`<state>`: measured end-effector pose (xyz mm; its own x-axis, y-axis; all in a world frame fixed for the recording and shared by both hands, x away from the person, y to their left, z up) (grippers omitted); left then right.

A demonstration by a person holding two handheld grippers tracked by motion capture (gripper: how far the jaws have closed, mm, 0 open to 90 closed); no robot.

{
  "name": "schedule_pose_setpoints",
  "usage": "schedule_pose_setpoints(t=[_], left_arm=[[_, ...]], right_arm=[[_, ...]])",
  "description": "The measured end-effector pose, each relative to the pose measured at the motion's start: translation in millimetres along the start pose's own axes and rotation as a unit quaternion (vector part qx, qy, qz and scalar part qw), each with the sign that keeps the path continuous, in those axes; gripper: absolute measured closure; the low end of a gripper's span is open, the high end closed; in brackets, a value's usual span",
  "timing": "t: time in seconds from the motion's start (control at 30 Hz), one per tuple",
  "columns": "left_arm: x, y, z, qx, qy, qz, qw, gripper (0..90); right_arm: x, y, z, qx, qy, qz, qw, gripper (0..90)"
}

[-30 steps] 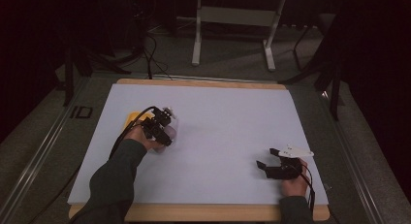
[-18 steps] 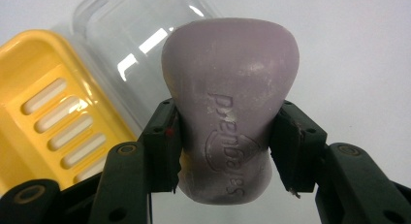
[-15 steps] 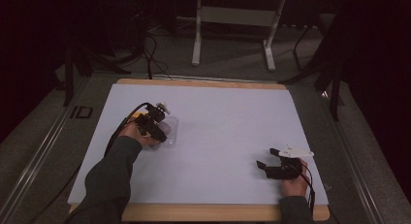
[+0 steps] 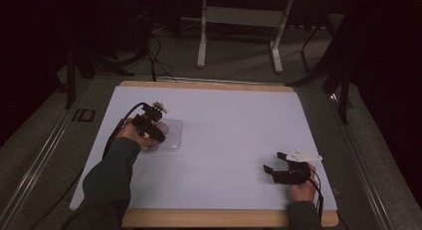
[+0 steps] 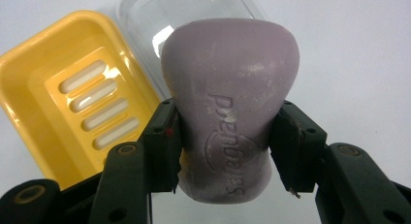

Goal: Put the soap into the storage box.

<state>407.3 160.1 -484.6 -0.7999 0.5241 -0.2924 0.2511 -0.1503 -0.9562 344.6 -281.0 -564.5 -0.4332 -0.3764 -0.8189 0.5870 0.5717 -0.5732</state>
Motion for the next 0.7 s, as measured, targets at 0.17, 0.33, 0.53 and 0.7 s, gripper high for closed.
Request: schedule_pose_setpoints(t=[0.17, 0.33, 0.53, 0.7], left_arm=[[0.1, -0.8, -5.6, -0.008, -0.007, -0.002, 0.9999, 50.1], [-1.0, -3.1, -10.2, -0.011, -0.016, 0.0, 0.9998, 50.1], [-1.6, -4.9, -15.5, -0.015, -0.025, -0.001, 0.9996, 50.1], [-1.9, -4.9, -19.1, -0.016, -0.03, 0.0, 0.9994, 50.1]], right_arm=[[0.0, 0.1, -0.1, 0.0, 0.0, 0.0, 1.0, 19.8], [0.0, 0.1, -0.1, 0.0, 0.0, 0.0, 1.0, 19.8], [0.0, 0.2, -0.1, 0.0, 0.0, 0.0, 1.0, 19.8], [0.0, 0.2, -0.2, -0.001, 0.0, -0.001, 1.0, 19.8]])
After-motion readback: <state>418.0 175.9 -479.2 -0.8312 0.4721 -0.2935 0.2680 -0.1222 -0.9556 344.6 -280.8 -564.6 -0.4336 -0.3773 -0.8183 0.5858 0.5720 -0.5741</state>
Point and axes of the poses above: each handheld gripper's, and its own axes: y roughly forward along the jaws, x roughly out of its underside, z roughly to its right, the point moved 5 cm from there along y, roughly forward along the jaws, and after that the axes turned 1 degree about -x, right-handed, at the moved point
